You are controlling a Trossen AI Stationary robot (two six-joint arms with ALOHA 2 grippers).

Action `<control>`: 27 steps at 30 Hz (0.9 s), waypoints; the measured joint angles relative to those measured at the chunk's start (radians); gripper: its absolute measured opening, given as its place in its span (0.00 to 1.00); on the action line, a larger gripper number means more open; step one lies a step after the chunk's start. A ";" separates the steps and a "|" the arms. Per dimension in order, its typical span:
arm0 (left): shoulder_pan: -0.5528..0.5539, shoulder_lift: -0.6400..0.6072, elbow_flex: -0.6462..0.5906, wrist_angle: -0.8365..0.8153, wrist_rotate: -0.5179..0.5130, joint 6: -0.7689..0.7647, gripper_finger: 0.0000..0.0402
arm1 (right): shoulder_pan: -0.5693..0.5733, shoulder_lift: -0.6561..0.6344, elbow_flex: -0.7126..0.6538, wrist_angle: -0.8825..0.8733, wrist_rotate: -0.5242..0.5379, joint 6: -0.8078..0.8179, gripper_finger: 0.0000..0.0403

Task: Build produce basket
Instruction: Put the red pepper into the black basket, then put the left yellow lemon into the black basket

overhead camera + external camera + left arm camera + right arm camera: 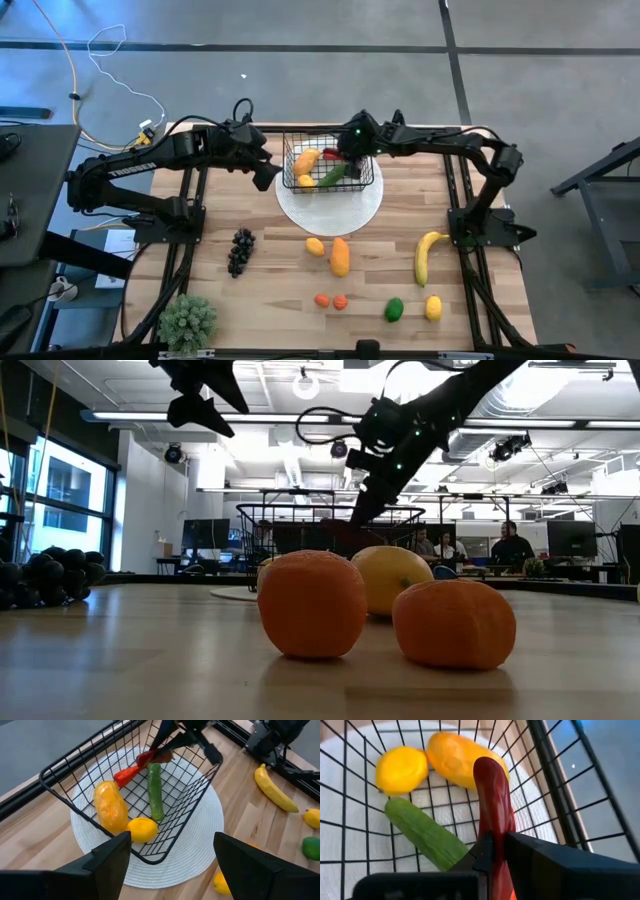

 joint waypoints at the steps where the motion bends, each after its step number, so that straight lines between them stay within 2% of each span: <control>1: 0.000 0.000 0.000 0.000 0.006 0.000 0.67 | 0.000 0.005 0.000 0.000 0.002 0.000 0.06; 7: 0.000 0.000 0.000 0.000 0.017 0.000 0.67 | 0.000 0.015 0.000 0.000 0.045 0.000 0.09; 15: 0.000 0.000 0.000 0.000 0.018 0.000 0.67 | 0.000 0.015 0.000 0.000 0.054 0.049 0.29; 19: 0.000 0.000 0.000 0.000 0.017 0.003 0.67 | 0.001 0.015 0.046 -0.048 0.057 0.096 0.36; 27: 0.000 0.000 0.000 0.000 0.017 0.018 0.67 | 0.003 0.015 0.177 -0.228 0.083 0.184 0.38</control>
